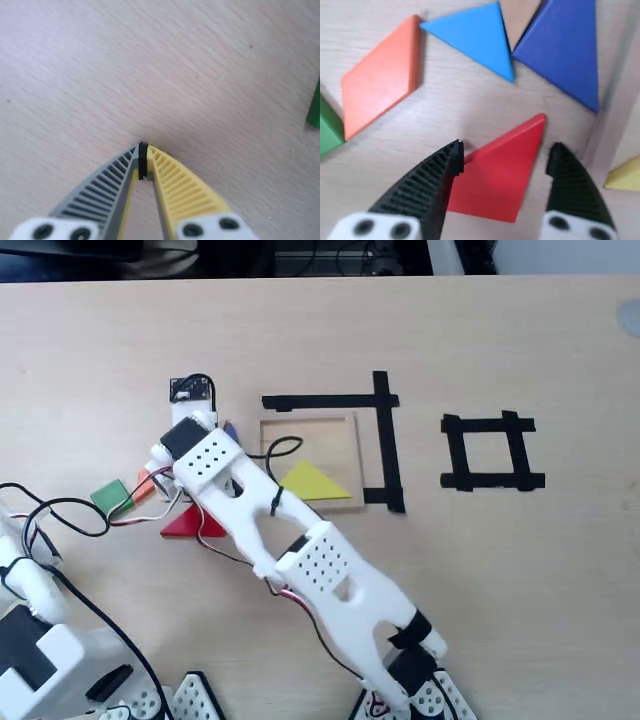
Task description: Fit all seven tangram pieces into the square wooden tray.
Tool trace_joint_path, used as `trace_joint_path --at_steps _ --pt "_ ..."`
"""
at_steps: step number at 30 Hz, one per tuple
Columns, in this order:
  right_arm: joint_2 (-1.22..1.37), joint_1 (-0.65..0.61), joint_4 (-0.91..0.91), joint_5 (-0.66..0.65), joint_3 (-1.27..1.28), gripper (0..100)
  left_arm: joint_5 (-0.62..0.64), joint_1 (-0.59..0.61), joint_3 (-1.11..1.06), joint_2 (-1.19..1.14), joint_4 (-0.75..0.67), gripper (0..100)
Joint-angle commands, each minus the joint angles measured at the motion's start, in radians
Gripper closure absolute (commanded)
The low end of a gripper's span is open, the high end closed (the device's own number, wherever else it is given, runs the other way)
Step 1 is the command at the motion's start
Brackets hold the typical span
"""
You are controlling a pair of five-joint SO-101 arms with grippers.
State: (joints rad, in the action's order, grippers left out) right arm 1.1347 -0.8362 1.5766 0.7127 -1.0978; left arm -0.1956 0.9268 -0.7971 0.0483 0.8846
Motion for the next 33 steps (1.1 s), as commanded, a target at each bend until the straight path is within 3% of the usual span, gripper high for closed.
trace_joint_path --at_steps 1,15,33 --pt "0.007 -0.018 0.021 0.018 -0.062 81.4 0.006 0.015 -0.004 0.000 0.008 97" --pt "0.016 0.020 0.055 -0.034 -0.077 93.9 0.006 0.015 -0.004 0.000 0.008 97" --pt "0.021 0.029 0.180 -0.123 -0.308 98.7 0.006 0.015 -0.004 0.000 0.008 97"
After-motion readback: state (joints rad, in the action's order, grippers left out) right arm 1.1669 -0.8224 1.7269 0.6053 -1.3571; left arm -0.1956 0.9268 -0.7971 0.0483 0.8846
